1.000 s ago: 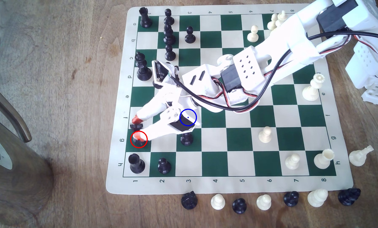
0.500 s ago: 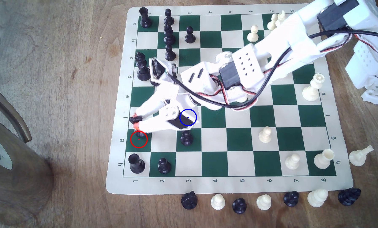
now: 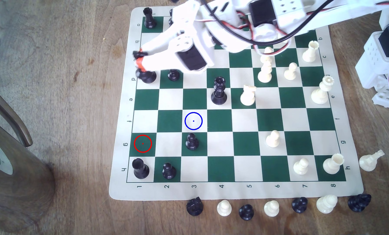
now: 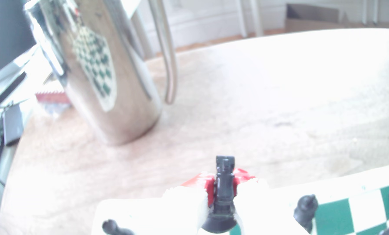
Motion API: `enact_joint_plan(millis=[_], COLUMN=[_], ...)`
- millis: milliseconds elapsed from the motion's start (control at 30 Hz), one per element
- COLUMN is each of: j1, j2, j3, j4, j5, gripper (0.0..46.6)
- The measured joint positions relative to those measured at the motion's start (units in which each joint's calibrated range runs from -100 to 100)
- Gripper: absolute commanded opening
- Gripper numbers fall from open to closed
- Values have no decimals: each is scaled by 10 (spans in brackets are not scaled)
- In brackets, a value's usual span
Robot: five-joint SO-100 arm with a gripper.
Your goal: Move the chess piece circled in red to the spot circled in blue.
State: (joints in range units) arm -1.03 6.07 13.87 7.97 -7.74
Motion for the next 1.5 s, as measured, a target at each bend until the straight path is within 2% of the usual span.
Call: enact_joint_plan(millis=[33,167,300,400,633,900,1033,1500], j1=[3,10,8,7,-16,-33,-55,-61], j2=[-41,-80,-81,-81,-28,-5,-6,-3], j3=[73,209,271,282,309,356,377,389], j4=[-23,-89,-131,-159,-242,-291,-295,-312], j5=[4,7,10,11,44,62,65,65], gripper=[3,3,3,3,3,3,3,3])
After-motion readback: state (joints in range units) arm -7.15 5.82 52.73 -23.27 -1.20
